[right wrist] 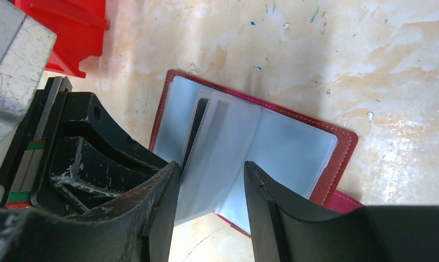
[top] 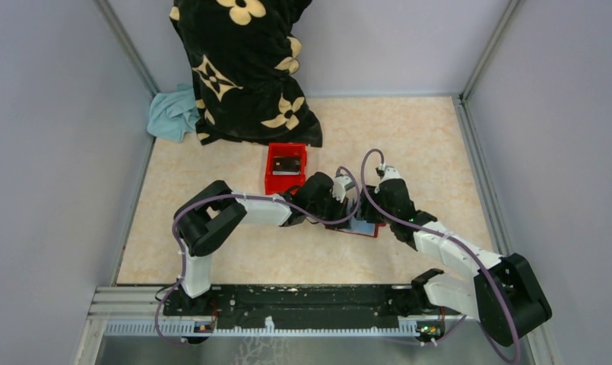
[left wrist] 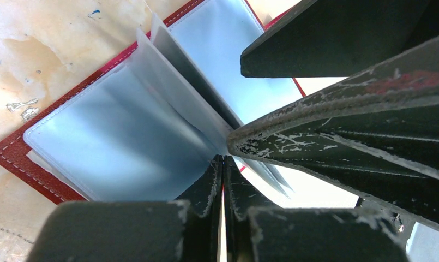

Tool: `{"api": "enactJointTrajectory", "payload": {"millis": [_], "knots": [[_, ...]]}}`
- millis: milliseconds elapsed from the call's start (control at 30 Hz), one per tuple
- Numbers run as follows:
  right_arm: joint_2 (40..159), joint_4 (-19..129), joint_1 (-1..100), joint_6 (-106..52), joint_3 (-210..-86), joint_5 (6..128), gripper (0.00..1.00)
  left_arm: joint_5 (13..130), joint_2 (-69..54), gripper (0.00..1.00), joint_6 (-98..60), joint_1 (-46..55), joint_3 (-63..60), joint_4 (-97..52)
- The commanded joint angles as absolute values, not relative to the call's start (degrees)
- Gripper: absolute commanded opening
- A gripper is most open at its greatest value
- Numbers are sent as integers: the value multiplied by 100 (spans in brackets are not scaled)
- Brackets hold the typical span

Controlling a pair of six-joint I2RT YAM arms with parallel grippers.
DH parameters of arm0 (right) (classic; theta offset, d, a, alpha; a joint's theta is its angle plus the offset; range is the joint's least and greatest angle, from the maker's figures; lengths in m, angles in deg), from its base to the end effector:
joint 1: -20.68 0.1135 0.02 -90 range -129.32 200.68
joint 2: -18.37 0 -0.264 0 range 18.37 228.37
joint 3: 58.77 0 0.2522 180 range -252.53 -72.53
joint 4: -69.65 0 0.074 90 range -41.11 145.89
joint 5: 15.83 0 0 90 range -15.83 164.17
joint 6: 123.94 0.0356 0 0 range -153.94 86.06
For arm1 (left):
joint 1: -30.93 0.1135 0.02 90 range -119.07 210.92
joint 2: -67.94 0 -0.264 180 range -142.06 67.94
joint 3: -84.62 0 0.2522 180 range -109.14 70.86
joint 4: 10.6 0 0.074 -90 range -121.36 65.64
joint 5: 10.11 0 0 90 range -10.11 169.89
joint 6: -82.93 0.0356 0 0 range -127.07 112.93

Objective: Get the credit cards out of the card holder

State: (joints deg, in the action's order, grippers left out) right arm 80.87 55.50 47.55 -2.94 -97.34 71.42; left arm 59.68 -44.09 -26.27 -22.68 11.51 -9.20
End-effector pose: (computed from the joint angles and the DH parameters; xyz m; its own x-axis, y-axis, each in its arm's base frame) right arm 0.1909 0.0986 0.1778 -0.7215 0.2112 -0.6595 -0.1325 0.8927 0.4308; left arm 0.2277 -0.3296 0.1344 -0.6431 0.3524 -0.6798 0.7481 0.4787 -0.4595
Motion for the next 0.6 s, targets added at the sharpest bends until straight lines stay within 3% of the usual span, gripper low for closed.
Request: {"api": "enactJointTrajectory", "payload": {"millis": [0,567], "knots": [[7928,5440,4759,-468,-9937,7446,47,6000,-4544,5,-2529,-2223,1075,-1100],[8074,5570,4704,-508,-9774,7461,46,6503,-4010,4,-2416,-2202,1391,-1001]]}}
